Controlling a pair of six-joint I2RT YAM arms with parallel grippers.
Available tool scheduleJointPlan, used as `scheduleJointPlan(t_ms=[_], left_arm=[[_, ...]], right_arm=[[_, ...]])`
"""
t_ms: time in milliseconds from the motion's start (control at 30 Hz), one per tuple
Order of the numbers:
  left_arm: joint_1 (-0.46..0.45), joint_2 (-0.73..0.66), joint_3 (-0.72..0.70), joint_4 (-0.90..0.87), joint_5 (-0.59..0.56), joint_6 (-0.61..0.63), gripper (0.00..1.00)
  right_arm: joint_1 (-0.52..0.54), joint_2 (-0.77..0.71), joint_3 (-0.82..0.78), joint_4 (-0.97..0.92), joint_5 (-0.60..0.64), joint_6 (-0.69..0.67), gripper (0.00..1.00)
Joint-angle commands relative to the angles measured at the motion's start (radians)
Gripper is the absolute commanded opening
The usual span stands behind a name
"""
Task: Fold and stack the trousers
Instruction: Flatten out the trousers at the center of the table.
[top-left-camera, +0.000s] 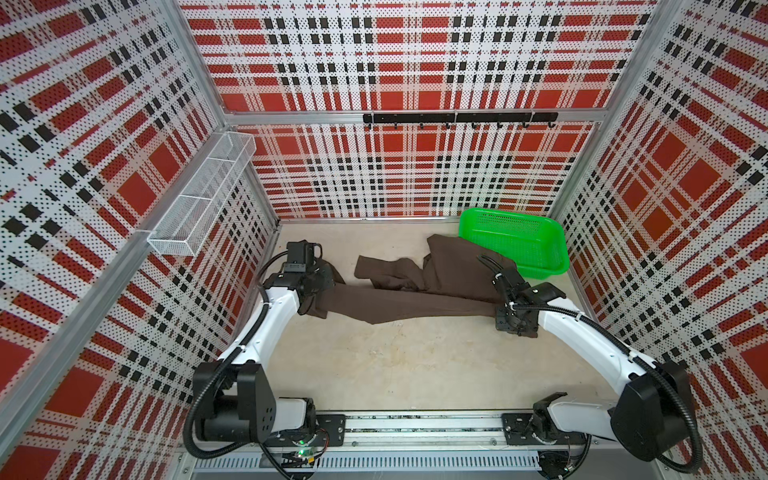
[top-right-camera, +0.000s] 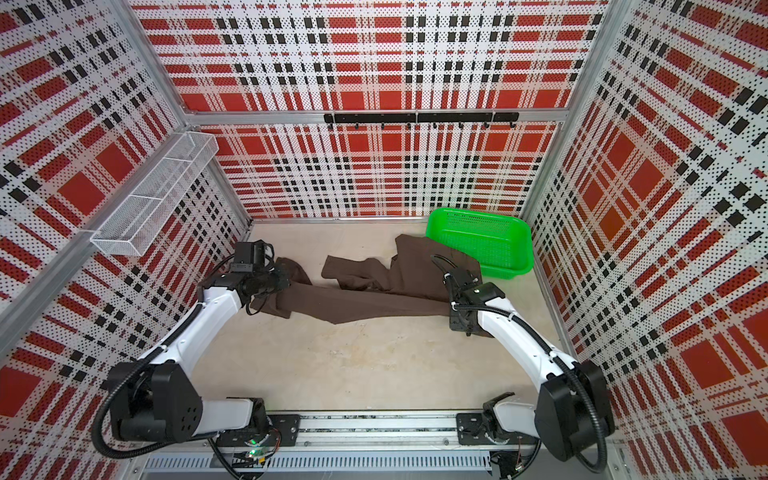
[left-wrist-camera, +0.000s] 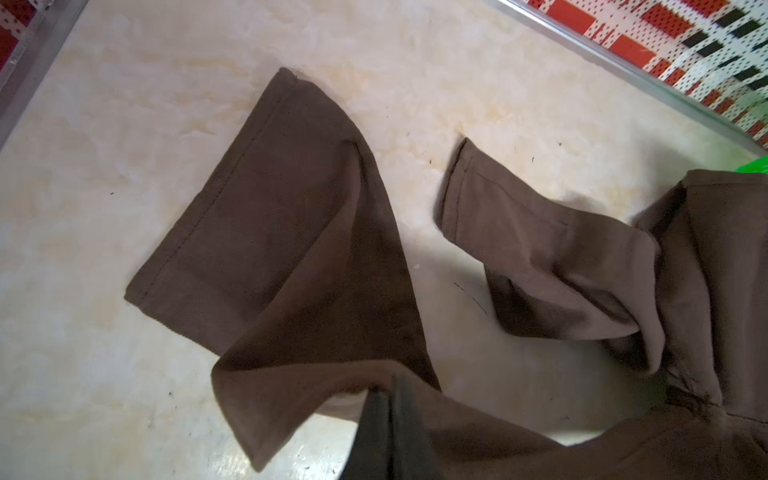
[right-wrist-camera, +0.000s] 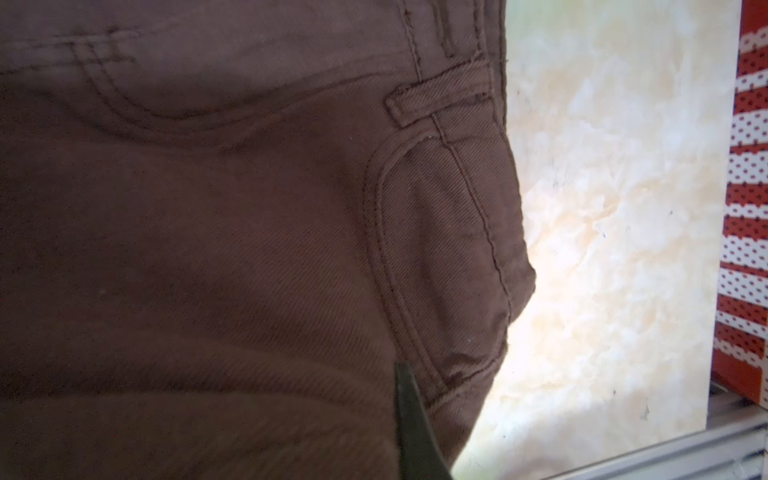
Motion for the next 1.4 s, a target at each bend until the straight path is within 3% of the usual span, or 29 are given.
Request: scheduleJointPlan(t_ms=[0,167,267,333,467,567,733,867,1000,1133,1267,1367], left_arm=[[-0.037,0.038,0.061,0.054,-0.107,0.012,0.00],[-0.066,0.067,0.057,0.051,-0.135,0.014,0.00],[-0.063,0.067,0.050,0.049,-0.145,0.021,0.00],[-0.060,0.072,0.054,0.047,-0.146,0.028,0.00],[-0.059,0.081,0.063,0.044,-0.143,0.034,0.00],[-0.057,0.088,0.066,0.043,-0.141,0.038,0.00],[-0.051,0.087,0.058,0.044,-0.137,0.045,0.00],[-0.032,0.076,0.047,0.043,-0.131,0.051,0.00],[-0.015,0.066,0.035,0.043,-0.128,0.057,0.00],[-0.010,0.071,0.032,0.045,-0.120,0.061,0.00],[-0.011,0.095,0.044,0.046,-0.108,0.061,0.00],[-0.026,0.116,0.058,0.048,-0.103,0.056,0.03]], right_arm=[[0.007,0.034,-0.025,-0.107,0.096,0.065,0.00],[0.062,0.095,-0.036,-0.130,0.116,0.093,0.01],[0.090,0.131,-0.044,-0.130,0.083,0.095,0.09],[0.111,0.147,-0.047,-0.130,0.057,0.092,0.20],[0.124,0.127,-0.015,-0.138,0.005,0.081,0.56],[0.125,0.080,0.055,-0.145,-0.015,0.077,0.71],[0.093,0.052,0.154,-0.108,-0.077,0.038,0.81],[0.036,0.056,0.166,-0.041,-0.194,0.000,0.88],[-0.029,0.080,0.120,0.054,-0.234,-0.004,0.83],[-0.053,0.159,0.053,0.162,-0.236,0.010,0.62],[-0.067,0.243,-0.012,0.257,-0.256,0.023,0.28],[-0.082,0.275,-0.049,0.295,-0.236,0.040,0.20]])
